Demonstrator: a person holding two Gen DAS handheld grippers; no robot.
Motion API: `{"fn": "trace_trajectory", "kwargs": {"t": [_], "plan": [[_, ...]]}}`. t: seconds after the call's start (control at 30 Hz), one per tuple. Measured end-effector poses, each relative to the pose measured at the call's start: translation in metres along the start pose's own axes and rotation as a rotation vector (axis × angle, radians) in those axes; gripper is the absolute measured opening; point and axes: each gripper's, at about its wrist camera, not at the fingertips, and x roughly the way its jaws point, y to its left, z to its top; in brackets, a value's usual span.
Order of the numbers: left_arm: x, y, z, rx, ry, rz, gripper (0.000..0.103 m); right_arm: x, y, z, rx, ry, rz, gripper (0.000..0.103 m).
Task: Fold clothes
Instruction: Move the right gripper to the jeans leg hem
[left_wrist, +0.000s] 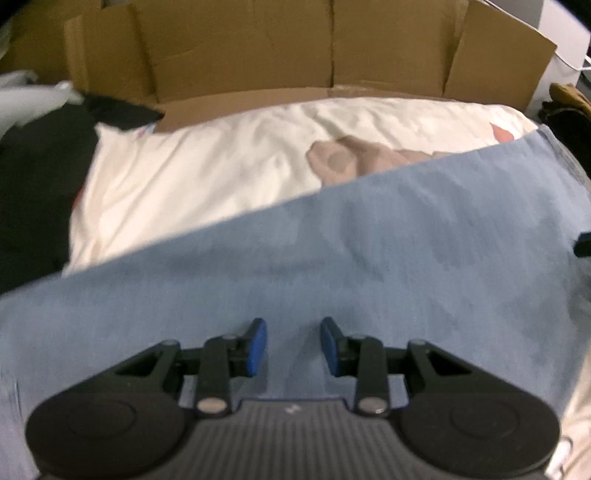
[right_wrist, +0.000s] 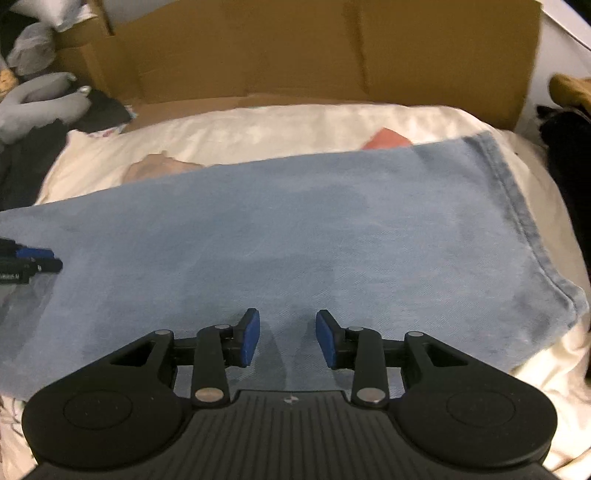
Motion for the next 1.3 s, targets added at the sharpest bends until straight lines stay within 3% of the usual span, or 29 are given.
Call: {"fn": "trace_trajectory", "kwargs": {"t": [0.4, 0.63, 0.77, 1.07, 1.27, 1.3], "plan": [[0.033, -0.009, 0.042, -0.009, -0.023, 0.047, 0.036, -0.004, -0.023, -0.024, 0.010, 0.015, -0.029, 0.040], [0.032, -0.005, 0.053, -0.073, -0.032, 0.065, 0.024, -0.015, -0.030, -0.029, 0.024, 0.014, -0.039, 0.040], [0.015, -0.016, 0.048, -0.043, -0.043, 0.048, 0.020, -0.026, -0.039, -0.031, 0.032, 0.008, -0.072, 0.039], [0.014, -0.059, 0.044, 0.046, -0.037, -0.069, 0.021, -0.051, -0.089, -0.028, 0.138, -0.132, -0.071, 0.039], [0.036, -0.066, 0.050, 0.052, -0.028, -0.071, 0.023, -0.035, -0.122, -0.025, 0.159, -0.117, -0.171, 0.038], [0.038, -0.067, 0.053, 0.054, -0.033, -0.068, 0.023, -0.035, -0.131, -0.025, 0.174, -0.121, -0.191, 0.034]]}}
